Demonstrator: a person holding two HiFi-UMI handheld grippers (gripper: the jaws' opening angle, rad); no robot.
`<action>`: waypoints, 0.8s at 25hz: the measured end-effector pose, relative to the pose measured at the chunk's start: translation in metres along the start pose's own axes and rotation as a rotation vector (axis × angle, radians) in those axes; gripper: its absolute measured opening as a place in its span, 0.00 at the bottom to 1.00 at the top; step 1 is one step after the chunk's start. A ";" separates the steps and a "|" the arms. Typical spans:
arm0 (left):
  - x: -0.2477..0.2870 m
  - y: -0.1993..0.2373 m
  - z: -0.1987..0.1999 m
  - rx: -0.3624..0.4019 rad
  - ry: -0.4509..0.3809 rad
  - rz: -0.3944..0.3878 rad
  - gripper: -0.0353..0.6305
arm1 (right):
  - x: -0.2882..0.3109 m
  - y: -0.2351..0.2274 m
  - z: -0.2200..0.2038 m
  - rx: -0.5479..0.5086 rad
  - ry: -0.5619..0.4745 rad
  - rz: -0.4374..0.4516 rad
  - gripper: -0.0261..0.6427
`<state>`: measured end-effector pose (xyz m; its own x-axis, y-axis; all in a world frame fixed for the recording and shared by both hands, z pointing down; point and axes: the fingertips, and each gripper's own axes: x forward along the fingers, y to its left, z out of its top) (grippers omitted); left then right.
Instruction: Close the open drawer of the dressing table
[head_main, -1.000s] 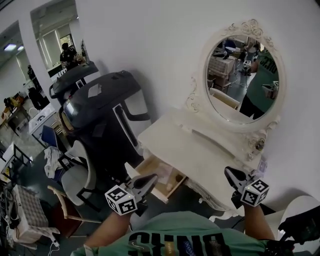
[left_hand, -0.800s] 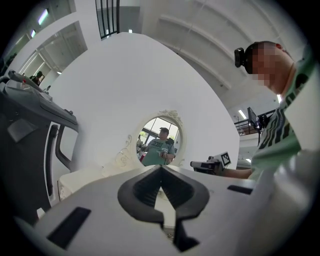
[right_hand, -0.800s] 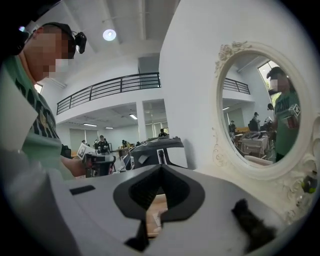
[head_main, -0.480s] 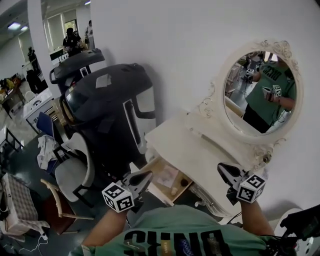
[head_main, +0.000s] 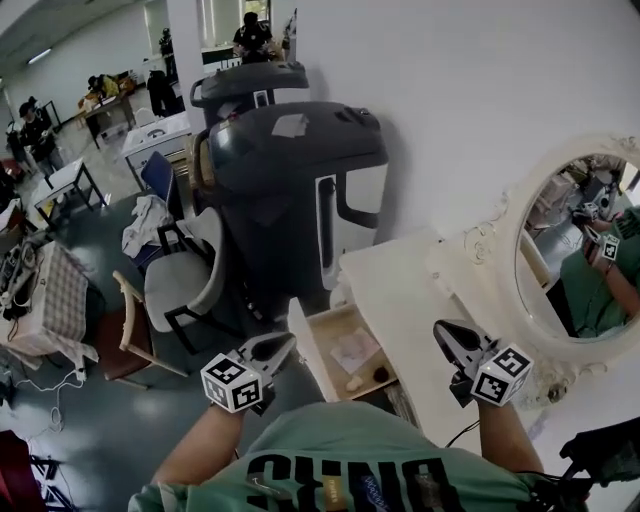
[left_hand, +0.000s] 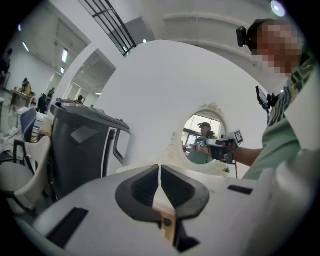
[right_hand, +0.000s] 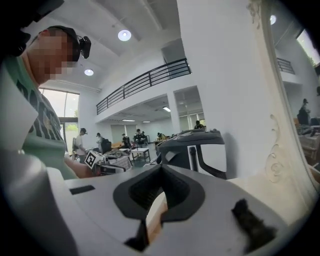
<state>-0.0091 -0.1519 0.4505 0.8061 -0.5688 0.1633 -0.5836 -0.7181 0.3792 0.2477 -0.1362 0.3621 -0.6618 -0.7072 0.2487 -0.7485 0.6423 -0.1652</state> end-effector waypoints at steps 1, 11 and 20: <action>0.000 -0.002 -0.005 0.006 -0.006 0.041 0.07 | 0.004 -0.003 -0.003 -0.012 0.014 0.040 0.06; 0.017 0.002 -0.067 0.079 0.100 0.206 0.07 | 0.049 -0.015 -0.024 0.015 0.036 0.233 0.06; 0.046 0.070 -0.141 0.264 0.410 0.152 0.26 | 0.073 -0.022 -0.044 0.085 0.041 0.200 0.06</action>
<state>0.0011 -0.1721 0.6133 0.6516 -0.5083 0.5631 -0.6593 -0.7466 0.0889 0.2181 -0.1891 0.4258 -0.7966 -0.5545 0.2407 -0.6043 0.7401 -0.2949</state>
